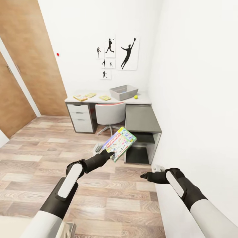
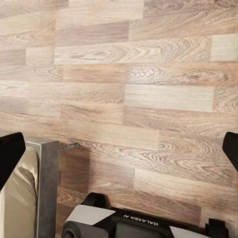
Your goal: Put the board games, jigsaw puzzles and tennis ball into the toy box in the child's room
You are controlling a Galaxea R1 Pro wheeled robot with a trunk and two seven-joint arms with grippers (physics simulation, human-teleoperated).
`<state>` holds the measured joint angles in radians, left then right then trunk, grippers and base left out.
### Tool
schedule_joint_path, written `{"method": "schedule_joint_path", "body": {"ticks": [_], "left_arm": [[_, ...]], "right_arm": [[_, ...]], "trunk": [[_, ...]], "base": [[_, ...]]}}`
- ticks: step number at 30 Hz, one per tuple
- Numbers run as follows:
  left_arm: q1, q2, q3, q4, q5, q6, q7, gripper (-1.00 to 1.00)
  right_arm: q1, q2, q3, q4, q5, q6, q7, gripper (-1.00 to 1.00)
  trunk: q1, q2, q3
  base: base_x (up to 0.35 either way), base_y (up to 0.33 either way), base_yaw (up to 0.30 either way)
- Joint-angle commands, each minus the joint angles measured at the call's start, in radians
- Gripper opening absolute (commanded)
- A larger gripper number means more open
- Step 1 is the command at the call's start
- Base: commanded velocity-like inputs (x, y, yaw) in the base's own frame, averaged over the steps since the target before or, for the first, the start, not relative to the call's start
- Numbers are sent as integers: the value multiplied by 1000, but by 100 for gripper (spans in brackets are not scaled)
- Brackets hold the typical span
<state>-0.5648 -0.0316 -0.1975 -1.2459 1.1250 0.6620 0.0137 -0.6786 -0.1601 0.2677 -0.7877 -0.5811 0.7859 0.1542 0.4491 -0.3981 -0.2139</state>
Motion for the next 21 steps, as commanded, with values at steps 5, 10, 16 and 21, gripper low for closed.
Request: {"method": "schedule_joint_path", "body": {"ticks": [5,10,16,21], "left_arm": [[3,2,2,0,4,-2,0,-100],[4,2,2,0,4,-3,0,-100],[5,2,3,1,4,-5,-1,-100],[5,2,3,1,4,-5,-1,-100]], "right_arm": [[-1,-1,2,-1,6,3,6,100],[-1,-1,2,-1,6,3,6,100],[-1,-2,2,-2,6,3,7,100],[-1,-2,2,-5,6,3,7,100]], "trunk": [[1,-2,-2],[1,-2,-2],[1,-2,-2],[1,-2,-2]], "base": [[246,0,-2],[297,0,-1],[320,0,0],[327,0,0]]}}
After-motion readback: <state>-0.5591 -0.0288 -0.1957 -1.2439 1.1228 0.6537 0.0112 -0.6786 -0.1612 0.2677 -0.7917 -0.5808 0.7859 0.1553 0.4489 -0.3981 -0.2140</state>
